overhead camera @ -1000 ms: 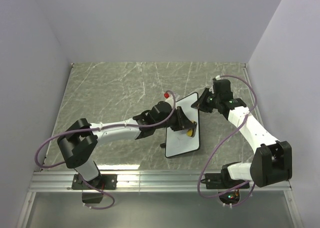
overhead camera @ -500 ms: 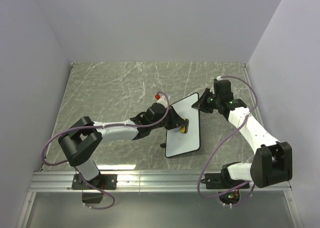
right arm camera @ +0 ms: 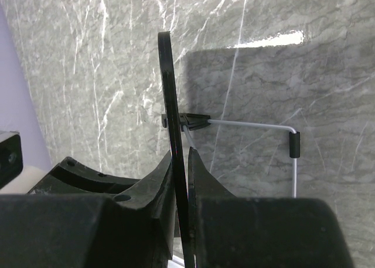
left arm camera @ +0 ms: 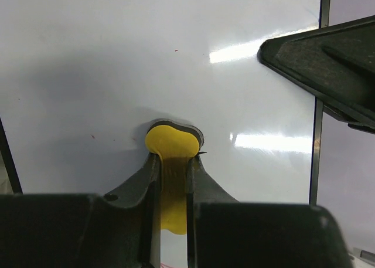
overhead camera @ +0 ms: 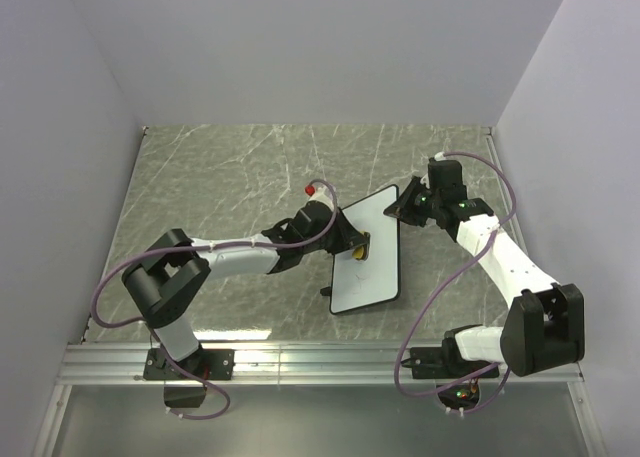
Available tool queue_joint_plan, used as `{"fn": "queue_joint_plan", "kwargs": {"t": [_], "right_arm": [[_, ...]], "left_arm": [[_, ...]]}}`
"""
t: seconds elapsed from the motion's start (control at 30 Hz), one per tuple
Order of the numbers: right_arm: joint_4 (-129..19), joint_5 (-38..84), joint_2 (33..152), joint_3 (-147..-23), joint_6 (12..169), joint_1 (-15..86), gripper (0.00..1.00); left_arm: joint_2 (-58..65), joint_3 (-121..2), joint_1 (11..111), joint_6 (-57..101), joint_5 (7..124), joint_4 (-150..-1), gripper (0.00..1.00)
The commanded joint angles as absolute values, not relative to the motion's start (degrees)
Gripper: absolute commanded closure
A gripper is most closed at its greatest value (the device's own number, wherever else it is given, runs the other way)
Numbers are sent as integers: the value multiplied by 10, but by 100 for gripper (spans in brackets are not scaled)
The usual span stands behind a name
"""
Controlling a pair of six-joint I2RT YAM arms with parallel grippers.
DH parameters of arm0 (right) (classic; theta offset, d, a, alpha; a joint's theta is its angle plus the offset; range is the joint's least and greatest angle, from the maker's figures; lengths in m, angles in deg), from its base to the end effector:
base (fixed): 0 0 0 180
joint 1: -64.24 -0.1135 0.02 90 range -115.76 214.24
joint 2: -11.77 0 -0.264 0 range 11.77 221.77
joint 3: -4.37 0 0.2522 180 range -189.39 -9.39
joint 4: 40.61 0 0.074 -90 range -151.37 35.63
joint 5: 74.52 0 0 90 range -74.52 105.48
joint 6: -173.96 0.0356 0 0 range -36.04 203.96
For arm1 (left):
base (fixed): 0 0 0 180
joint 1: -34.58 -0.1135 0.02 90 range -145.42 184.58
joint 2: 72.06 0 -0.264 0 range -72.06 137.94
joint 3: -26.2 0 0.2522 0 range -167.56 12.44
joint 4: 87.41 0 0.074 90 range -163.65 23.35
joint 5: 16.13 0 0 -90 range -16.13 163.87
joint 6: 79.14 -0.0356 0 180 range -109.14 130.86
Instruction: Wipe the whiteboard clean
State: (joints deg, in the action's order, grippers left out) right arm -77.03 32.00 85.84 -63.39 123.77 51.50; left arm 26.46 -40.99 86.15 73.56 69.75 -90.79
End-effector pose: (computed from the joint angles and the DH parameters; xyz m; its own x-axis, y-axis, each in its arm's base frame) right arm 0.2686 0.0711 0.2663 -0.7742 0.4543 -0.4407 0.1048 0.7788 0.6185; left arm 0.2288 -0.2924 0.1921 -0.8630 -0.3383 -0.3752 0.1176 0.5878 -0.8004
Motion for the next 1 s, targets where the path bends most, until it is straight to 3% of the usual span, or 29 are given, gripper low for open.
{"fn": "queue_joint_plan", "kwargs": {"t": [0.0,0.17,0.5,0.97], "right_arm": [[-742,354,870,-653,1328,493,100],[-731,350,887,-668,1342,499,100],[-682,339,894,-644,1370,501,100],[-703,334,888,-640,1349,518,100]], "left_arm": [[345,-364,930,694,698,-665,100],[317,-362,952,693,696,-637,100],[273,-471,1018,685,697,-540,100],[337,-342,980,681,661,-634,100]]}}
